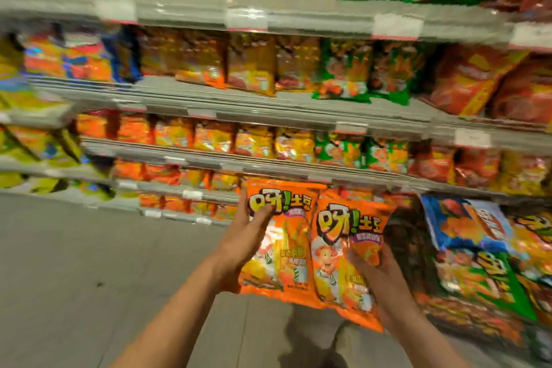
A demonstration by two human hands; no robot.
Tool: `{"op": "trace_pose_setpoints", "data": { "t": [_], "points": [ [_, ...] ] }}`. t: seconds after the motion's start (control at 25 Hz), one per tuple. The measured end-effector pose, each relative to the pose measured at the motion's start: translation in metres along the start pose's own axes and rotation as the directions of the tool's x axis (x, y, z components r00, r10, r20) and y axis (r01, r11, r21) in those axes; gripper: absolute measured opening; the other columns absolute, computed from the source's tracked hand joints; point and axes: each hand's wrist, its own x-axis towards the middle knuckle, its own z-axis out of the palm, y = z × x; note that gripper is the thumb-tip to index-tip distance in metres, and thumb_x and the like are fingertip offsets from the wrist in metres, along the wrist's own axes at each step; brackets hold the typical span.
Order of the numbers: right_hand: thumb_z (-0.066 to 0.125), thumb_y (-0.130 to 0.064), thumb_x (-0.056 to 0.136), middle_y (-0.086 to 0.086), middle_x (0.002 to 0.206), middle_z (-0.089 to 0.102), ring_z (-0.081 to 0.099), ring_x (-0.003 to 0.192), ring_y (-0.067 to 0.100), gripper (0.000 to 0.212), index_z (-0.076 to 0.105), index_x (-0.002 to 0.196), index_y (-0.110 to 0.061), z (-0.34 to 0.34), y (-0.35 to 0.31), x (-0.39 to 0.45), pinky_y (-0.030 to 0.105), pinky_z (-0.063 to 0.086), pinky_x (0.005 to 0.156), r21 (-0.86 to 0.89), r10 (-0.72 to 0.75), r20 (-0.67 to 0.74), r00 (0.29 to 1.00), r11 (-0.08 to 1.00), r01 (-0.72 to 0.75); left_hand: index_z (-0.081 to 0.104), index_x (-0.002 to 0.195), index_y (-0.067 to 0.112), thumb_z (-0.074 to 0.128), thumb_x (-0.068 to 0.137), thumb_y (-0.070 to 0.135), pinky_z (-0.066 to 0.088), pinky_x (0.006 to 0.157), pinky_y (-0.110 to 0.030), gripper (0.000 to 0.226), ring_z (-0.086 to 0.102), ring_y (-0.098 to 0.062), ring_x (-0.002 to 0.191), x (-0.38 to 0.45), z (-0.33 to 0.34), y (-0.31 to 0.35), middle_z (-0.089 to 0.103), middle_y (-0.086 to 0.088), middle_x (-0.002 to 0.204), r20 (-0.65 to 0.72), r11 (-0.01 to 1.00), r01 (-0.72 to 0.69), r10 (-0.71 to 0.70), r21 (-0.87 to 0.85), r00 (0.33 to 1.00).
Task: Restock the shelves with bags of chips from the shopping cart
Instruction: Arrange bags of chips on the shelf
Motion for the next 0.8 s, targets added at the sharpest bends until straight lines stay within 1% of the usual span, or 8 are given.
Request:
{"op": "trace_pose_setpoints", "data": {
  "t": [0.08,0.2,0.32,0.44,0.52,0.6,0.68,0.8],
  "points": [
    [0.087,-0.028,0.076,0.004,0.122,0.073,0.073,0.106,0.035,0.064,0.056,0.130,-0.041,0.039,0.004,0.001,0.064,0.054,0.091,-0.012,0.001,0.087,0.996,1.000,0.000,0.015,0.142,0.070,0.059,0.089,0.061,0.046,0.087,-0.023,0.070,0.057,-0.002,0.112,-0.011,-0.042,-0.012,0.052,0.035,0.124,-0.052,0.995,0.056,-0.061,-0.081,0.997],
    [0.084,-0.024,0.078,0.003,0.121,0.074,0.073,0.106,0.033,0.052,0.062,0.120,-0.044,0.084,0.003,0.003,0.061,0.055,0.093,-0.091,-0.049,0.134,0.990,0.994,0.061,0.022,0.147,0.059,0.071,0.092,0.039,0.051,0.081,-0.014,0.076,0.066,0.003,0.106,-0.025,-0.089,-0.023,0.060,0.016,0.134,-0.123,0.981,0.041,-0.065,-0.189,0.990],
    [0.086,-0.023,0.075,0.004,0.116,0.075,0.074,0.100,0.032,0.048,0.065,0.116,-0.037,0.114,-0.003,0.010,0.058,0.058,0.088,-0.139,-0.058,0.158,0.986,0.987,0.080,0.014,0.158,0.041,0.087,0.075,0.040,0.048,0.102,-0.034,0.111,0.060,-0.018,0.126,-0.032,-0.119,-0.022,0.049,-0.002,0.146,-0.160,0.960,0.062,-0.109,-0.272,0.981],
    [0.085,-0.021,0.075,0.002,0.110,0.077,0.076,0.094,0.030,0.050,0.064,0.117,-0.038,0.130,-0.009,0.023,0.053,0.062,0.078,-0.130,-0.066,0.216,0.974,0.987,0.095,0.030,0.153,0.037,0.084,0.080,0.024,0.058,0.081,-0.030,0.092,0.072,-0.015,0.106,-0.024,-0.130,-0.014,0.064,0.005,0.125,-0.211,0.939,-0.003,-0.075,-0.345,0.975],
    [0.085,-0.017,0.075,-0.002,0.104,0.079,0.078,0.089,0.025,0.049,0.066,0.114,-0.039,0.141,-0.016,0.037,0.039,0.064,0.064,-0.130,-0.087,0.227,0.970,0.984,0.119,0.048,0.140,0.033,0.081,0.084,0.015,0.060,0.067,-0.024,0.068,0.076,-0.012,0.096,-0.012,-0.138,-0.008,0.076,0.009,0.108,-0.232,0.935,-0.061,-0.024,-0.351,0.972],
    [0.084,-0.012,0.076,-0.003,0.100,0.079,0.078,0.084,0.019,0.050,0.064,0.117,-0.033,0.150,-0.023,0.054,0.028,0.060,0.057,-0.142,-0.108,0.208,0.972,0.980,0.140,0.057,0.134,0.030,0.080,0.084,0.015,0.061,0.070,-0.029,0.057,0.075,-0.017,0.099,-0.002,-0.147,0.002,0.077,0.007,0.111,-0.238,0.933,-0.085,-0.001,-0.350,0.971],
    [0.084,-0.014,0.076,-0.005,0.099,0.079,0.078,0.082,0.017,0.050,0.064,0.116,-0.035,0.159,-0.032,0.073,0.029,0.060,0.056,-0.150,-0.099,0.201,0.975,0.980,0.130,0.060,0.131,0.028,0.080,0.083,0.017,0.061,0.073,-0.030,0.053,0.075,-0.020,0.101,0.010,-0.160,0.013,0.077,0.004,0.114,-0.244,0.929,-0.099,0.009,-0.357,0.970],
    [0.083,-0.014,0.078,-0.008,0.097,0.079,0.078,0.083,0.018,0.045,0.066,0.105,-0.047,0.172,-0.048,0.095,0.033,0.061,0.057,-0.166,-0.089,0.232,0.969,0.978,0.130,0.062,0.128,0.027,0.081,0.078,0.020,0.059,0.075,-0.022,0.054,0.073,-0.015,0.105,0.030,-0.175,0.029,0.076,0.004,0.116,-0.232,0.942,-0.097,0.020,-0.323,0.972]
  ]
}}
